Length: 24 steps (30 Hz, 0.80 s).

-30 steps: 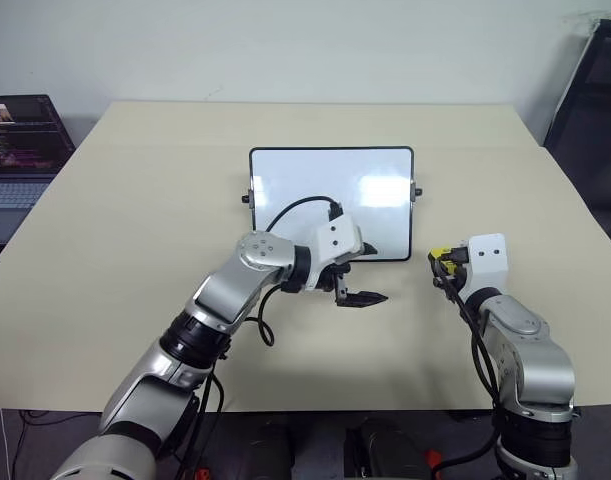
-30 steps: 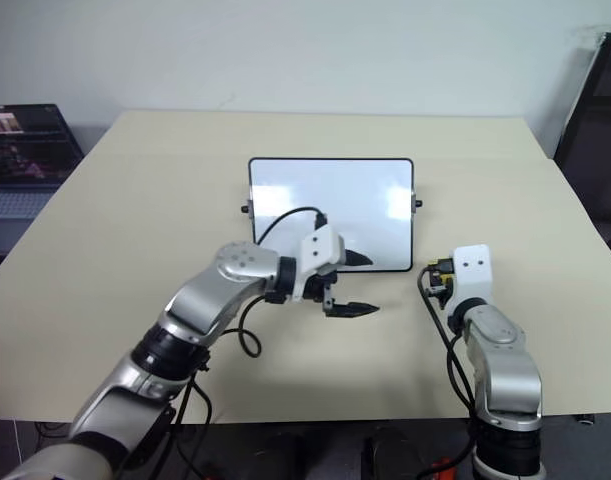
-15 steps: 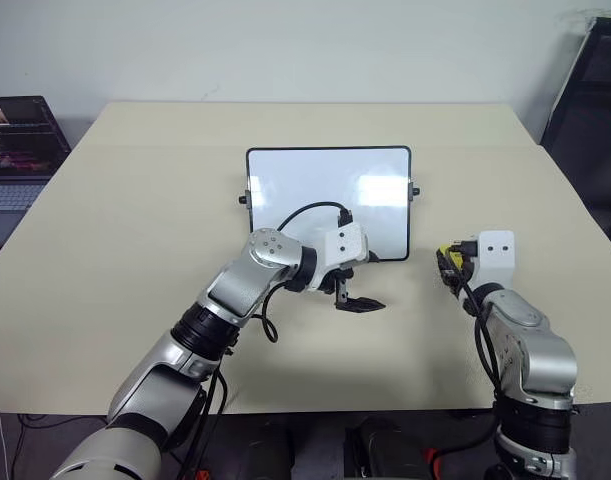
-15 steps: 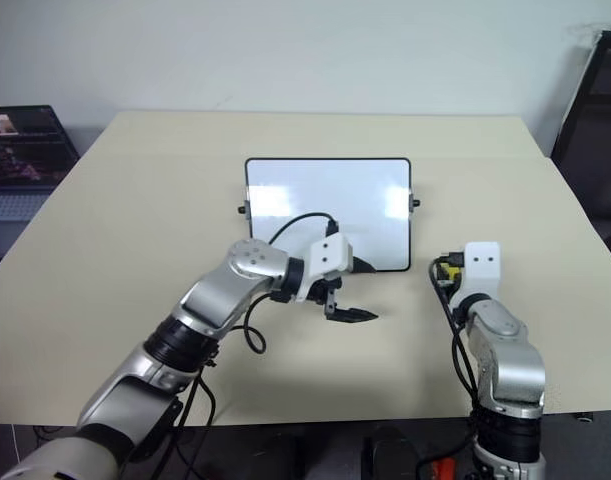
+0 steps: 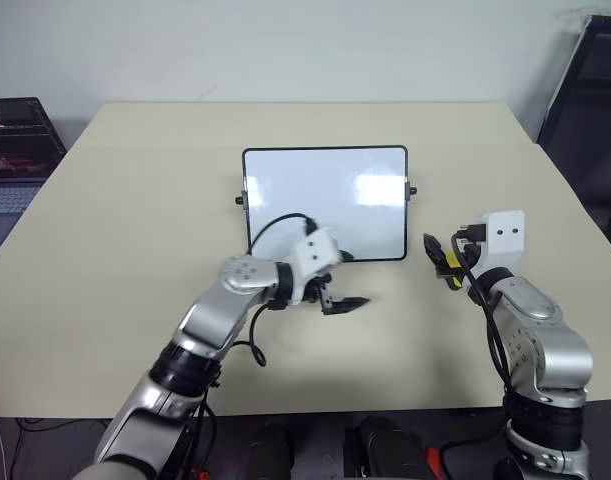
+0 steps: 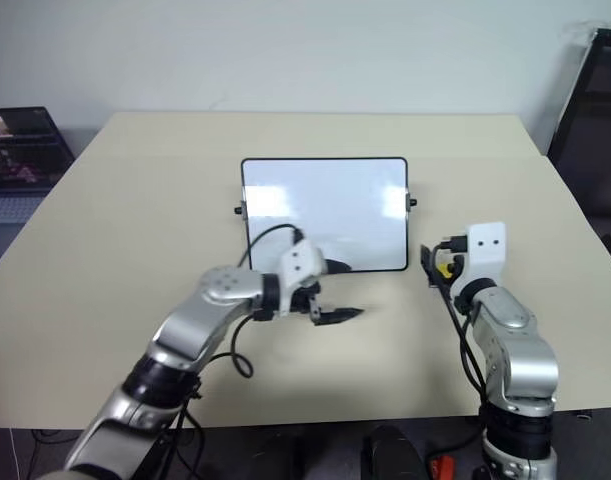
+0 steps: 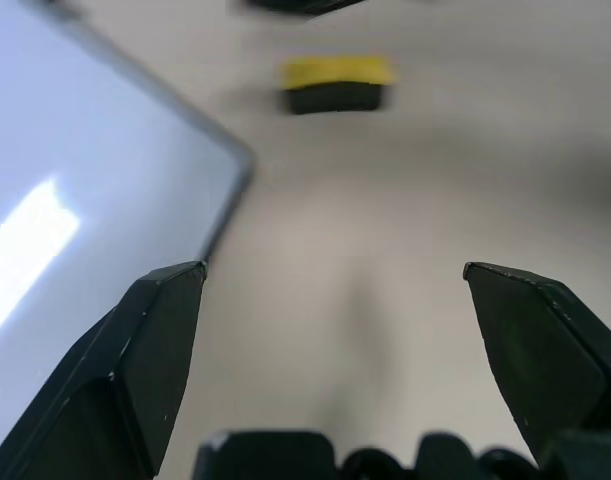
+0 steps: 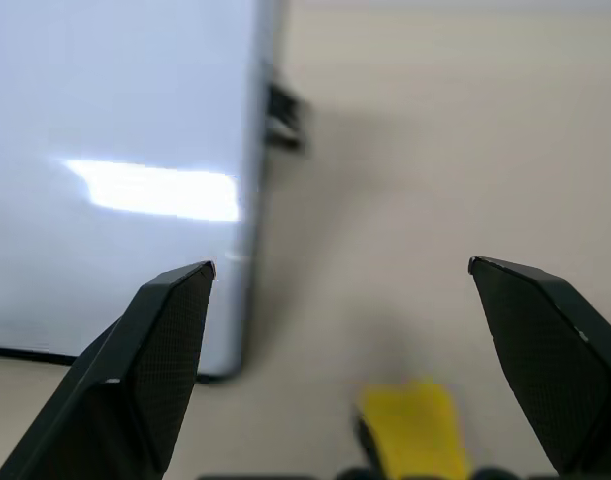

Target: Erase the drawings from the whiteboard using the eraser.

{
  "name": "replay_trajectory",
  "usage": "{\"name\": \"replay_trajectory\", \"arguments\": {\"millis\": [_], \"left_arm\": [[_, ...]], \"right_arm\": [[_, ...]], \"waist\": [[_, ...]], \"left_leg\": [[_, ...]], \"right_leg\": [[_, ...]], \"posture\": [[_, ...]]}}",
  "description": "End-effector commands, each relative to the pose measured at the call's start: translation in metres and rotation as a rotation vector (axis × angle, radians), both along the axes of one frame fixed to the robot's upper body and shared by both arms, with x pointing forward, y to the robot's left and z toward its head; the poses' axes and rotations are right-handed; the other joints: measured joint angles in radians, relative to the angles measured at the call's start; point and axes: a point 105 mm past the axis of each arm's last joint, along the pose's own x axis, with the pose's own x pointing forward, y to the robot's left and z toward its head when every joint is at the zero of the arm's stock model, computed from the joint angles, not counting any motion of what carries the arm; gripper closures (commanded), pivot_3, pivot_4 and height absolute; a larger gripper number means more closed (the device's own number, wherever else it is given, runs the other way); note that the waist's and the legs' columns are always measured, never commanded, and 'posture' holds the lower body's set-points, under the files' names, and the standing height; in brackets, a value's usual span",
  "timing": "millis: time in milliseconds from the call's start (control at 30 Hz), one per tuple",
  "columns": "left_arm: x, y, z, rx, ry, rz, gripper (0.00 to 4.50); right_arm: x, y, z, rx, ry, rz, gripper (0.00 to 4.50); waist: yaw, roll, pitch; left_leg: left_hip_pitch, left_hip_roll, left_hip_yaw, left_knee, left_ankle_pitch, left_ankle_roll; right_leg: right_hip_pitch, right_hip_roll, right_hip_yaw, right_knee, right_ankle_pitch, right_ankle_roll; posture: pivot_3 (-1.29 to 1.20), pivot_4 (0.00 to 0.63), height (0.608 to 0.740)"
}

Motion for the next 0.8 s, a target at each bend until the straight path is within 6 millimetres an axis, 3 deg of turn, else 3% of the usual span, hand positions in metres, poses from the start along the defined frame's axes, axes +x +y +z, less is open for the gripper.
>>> {"name": "replay_trajectory", "arguments": {"millis": [33, 133, 200, 300, 400, 467, 600, 800], "left_arm": [[-0.01, 0.026, 0.025, -0.203, 0.008, 0.209, 0.0], [-0.028, 0.051, 0.013, -0.295, 0.055, 0.424, 0.0], [-0.039, 0.061, 0.007, -0.319, 0.045, 0.534, 0.0], [-0.038, 0.088, 0.006, -0.286, -0.076, 0.717, 0.0], [-0.033, 0.11, 0.003, -0.265, -0.146, 0.869, 0.0], [-0.033, 0.121, -0.001, -0.261, -0.163, 0.935, 0.0], [-0.032, 0.135, -0.003, -0.28, -0.186, 1.021, 0.0], [-0.032, 0.123, -0.015, -0.283, -0.166, 1.03, 0.0]], "right_arm": [[-0.022, 0.028, 0.002, -0.092, -0.056, 0.152, 0.02], [-0.03, 0.032, -0.002, -0.069, -0.135, 0.126, 0.02], [-0.034, 0.024, -0.008, -0.066, -0.181, 0.065, 0.02], [-0.041, 0.0, -0.021, 0.085, -0.154, -0.034, 0.02], [-0.044, -0.024, -0.031, 0.127, -0.16, -0.1, 0.02], [-0.046, -0.027, -0.034, 0.128, -0.174, -0.1, 0.02], [-0.049, -0.022, -0.038, 0.105, -0.194, -0.074, 0.02], [-0.048, -0.019, -0.037, 0.071, -0.19, -0.038, 0.02]], "waist": [[0.003, 0.0, 0.0], [0.007, -0.001, 0.0], [0.009, -0.001, -0.001], [0.027, -0.002, -0.001], [0.03, -0.002, -0.001], [0.028, -0.002, -0.001], [0.022, -0.002, -0.001], [0.025, -0.002, -0.001]], "left_leg": [[0.0, 0.0, 0.0, 0.0, 0.0, 0.0], [-0.001, -0.001, 0.0, 0.001, 0.0, 0.0], [0.002, -0.001, -0.001, 0.001, 0.0, 0.0], [0.002, -0.001, -0.003, 0.001, 0.0, 0.0], [0.003, -0.001, -0.004, 0.001, 0.0, 0.0], [0.004, -0.001, -0.001, 0.001, 0.0, 0.0], [0.005, 0.0, 0.0, 0.001, 0.0, 0.001], [0.004, -0.001, 0.0, 0.0, 0.0, 0.0]], "right_leg": [[0.001, 0.0, 0.0, -0.001, 0.0, 0.0], [0.002, -0.001, 0.0, -0.002, 0.0, 0.0], [0.005, -0.002, -0.001, -0.006, 0.0, 0.0], [0.007, -0.002, -0.003, -0.007, 0.0, 0.0], [0.008, -0.002, -0.004, -0.006, 0.0, 0.001], [0.009, -0.002, -0.002, -0.007, 0.001, 0.001], [0.008, -0.001, 0.0, -0.006, 0.001, 0.001], [0.008, -0.001, 0.0, -0.007, 0.001, 0.001]], "posture": [[0.0, 0.15, 0.74], [0.0, 0.15, 0.74], [0.0, 0.15, 0.74], [0.0, 0.15, 0.74], [0.0, 0.15, 0.74], [0.0, 0.15, 0.74], [0.0, 0.15, 0.74], [0.0, 0.15, 0.74]]}}
